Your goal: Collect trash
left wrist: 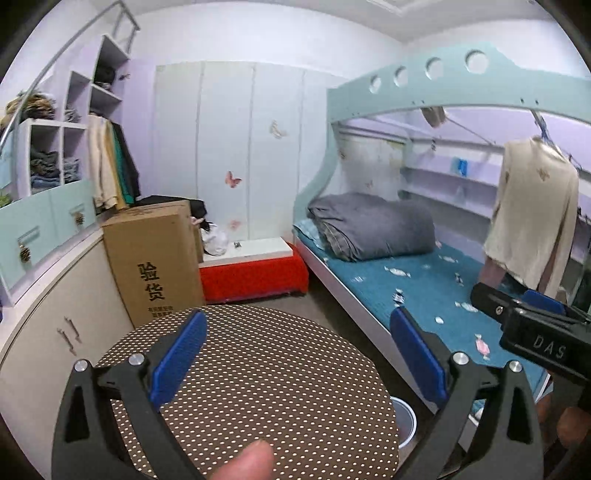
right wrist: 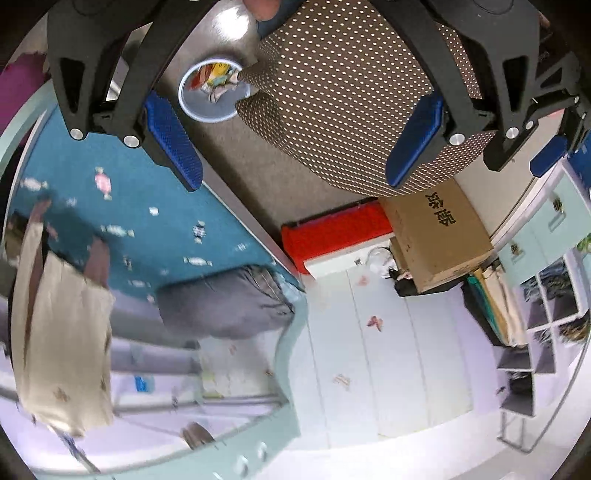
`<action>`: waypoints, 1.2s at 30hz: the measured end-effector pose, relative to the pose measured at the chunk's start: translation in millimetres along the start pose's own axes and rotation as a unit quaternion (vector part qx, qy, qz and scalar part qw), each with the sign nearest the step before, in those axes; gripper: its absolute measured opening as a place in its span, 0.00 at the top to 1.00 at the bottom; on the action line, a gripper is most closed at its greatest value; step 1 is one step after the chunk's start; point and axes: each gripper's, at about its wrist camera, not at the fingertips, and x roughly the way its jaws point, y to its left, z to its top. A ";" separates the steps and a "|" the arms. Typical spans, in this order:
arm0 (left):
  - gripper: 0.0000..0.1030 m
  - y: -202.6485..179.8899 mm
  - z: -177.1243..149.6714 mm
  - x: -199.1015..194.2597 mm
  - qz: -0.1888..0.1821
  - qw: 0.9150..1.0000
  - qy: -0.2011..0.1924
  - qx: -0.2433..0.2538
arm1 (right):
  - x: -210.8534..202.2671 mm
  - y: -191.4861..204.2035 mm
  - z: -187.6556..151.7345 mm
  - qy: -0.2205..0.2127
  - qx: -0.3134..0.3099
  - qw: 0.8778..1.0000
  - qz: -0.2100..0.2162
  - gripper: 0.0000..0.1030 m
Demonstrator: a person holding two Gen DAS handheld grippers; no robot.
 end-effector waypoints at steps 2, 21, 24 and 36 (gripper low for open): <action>0.06 7.7 0.8 -8.3 0.007 1.000 -0.004 -0.006 | -8.6 13.0 2.1 -0.010 -0.009 1.000 0.003 0.06; 0.05 35.2 5.3 -51.0 0.039 0.997 -0.042 -0.051 | -39.2 44.1 7.1 -0.051 -0.046 0.998 0.010 0.06; 0.05 33.9 5.7 -56.4 0.056 0.996 -0.055 -0.049 | -39.1 42.8 7.2 -0.050 -0.045 0.998 0.012 0.06; 0.05 33.6 7.7 -61.4 0.059 0.995 -0.060 -0.053 | -39.2 44.2 6.3 -0.050 -0.045 0.998 0.015 0.06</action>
